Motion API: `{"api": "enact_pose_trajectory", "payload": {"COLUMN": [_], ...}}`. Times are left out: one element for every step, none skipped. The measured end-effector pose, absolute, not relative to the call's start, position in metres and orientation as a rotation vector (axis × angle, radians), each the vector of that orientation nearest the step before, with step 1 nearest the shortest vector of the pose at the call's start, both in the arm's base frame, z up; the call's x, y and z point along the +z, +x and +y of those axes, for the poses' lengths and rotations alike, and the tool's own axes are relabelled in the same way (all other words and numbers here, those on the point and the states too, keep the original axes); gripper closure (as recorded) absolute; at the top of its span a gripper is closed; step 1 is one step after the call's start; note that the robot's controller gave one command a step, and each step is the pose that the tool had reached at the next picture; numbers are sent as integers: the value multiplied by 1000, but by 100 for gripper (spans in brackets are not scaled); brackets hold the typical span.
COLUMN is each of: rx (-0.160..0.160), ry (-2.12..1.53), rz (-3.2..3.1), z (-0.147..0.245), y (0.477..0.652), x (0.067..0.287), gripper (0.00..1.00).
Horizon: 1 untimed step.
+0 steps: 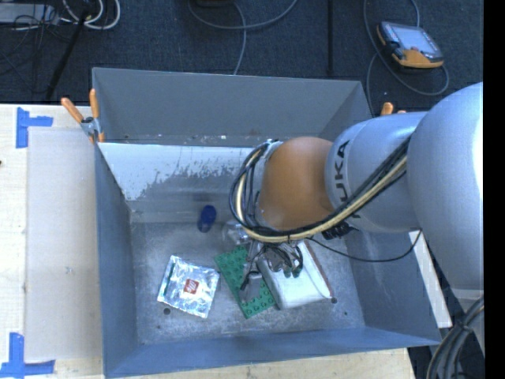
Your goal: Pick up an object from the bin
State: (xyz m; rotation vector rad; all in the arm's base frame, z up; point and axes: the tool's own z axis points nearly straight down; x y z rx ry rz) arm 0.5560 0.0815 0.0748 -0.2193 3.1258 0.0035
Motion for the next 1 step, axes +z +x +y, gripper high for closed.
{"api": "enact_pose_trajectory", "payload": {"rx": [0], "ry": [-397], "rz": [3106], "z": [73], "y": [581], "x": [240], "gripper": [100]}}
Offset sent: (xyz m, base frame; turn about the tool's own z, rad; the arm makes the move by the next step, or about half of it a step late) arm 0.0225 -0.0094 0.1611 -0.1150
